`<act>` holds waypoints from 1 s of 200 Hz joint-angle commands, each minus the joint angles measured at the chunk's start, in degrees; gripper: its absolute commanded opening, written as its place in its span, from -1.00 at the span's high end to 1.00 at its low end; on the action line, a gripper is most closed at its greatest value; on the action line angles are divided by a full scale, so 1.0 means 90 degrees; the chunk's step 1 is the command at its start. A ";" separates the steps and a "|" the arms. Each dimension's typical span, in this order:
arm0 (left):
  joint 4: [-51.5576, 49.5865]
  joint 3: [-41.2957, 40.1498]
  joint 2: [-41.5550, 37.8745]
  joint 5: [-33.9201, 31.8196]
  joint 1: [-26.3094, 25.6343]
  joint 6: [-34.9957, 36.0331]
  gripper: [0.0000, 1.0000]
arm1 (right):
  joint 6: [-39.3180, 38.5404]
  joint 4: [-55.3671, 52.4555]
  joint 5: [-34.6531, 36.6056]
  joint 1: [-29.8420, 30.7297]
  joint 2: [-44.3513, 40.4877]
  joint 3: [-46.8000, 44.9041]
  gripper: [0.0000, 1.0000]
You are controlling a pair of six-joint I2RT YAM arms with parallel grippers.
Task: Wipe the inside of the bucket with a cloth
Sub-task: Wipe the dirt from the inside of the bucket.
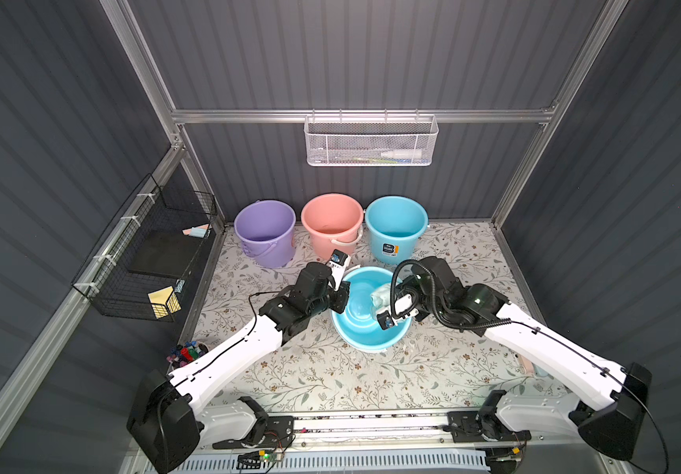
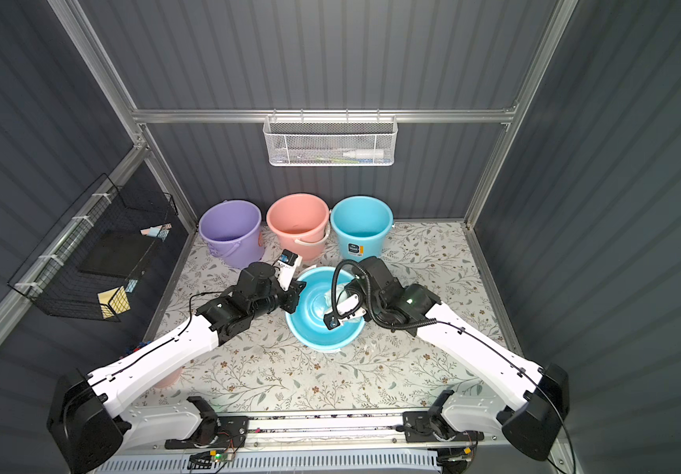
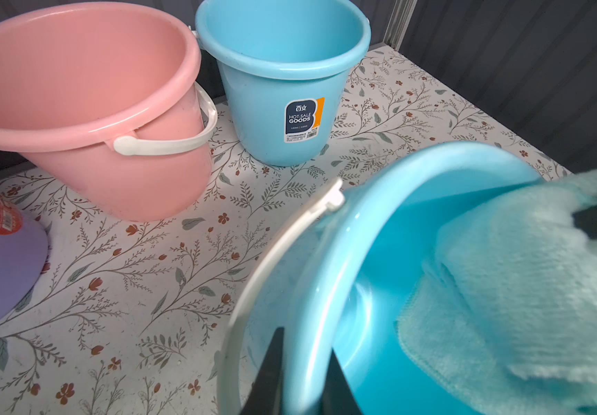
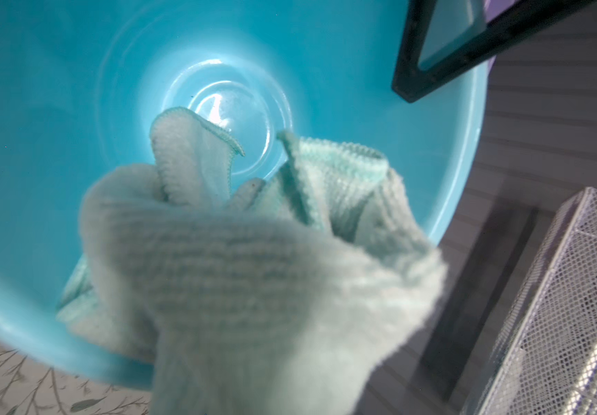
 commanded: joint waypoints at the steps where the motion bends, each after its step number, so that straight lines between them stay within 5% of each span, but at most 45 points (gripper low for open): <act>1: 0.0179 0.0081 -0.0210 0.0229 -0.0041 -0.0151 1.00 | 0.0362 -0.0986 -0.0236 0.0078 -0.0380 -0.0234 1.00; 67: 0.0013 0.0558 -0.0132 0.0288 -0.0041 -0.1036 1.00 | 0.1992 -0.1413 -0.2388 0.0647 -0.0793 -0.0667 1.00; 109: -0.0443 0.1256 0.0391 0.0241 -0.0041 -0.1780 1.00 | 0.4132 -0.0043 -0.3211 0.0864 -0.0489 -0.0617 1.00; 128: -0.0796 0.1565 0.0804 0.0223 -0.0041 -0.2125 1.00 | 0.5235 0.0575 -0.2939 0.0864 -0.0252 -0.0275 1.00; 170: -0.1536 0.2081 0.1395 0.0053 0.0108 -0.2862 1.00 | 0.6802 0.1239 -0.0405 0.0821 -0.0243 0.0154 1.00; 200: -0.1788 0.2160 0.1523 0.0360 0.0504 -0.3014 1.00 | 0.8002 0.1736 0.0714 0.0065 -0.0493 0.0230 1.00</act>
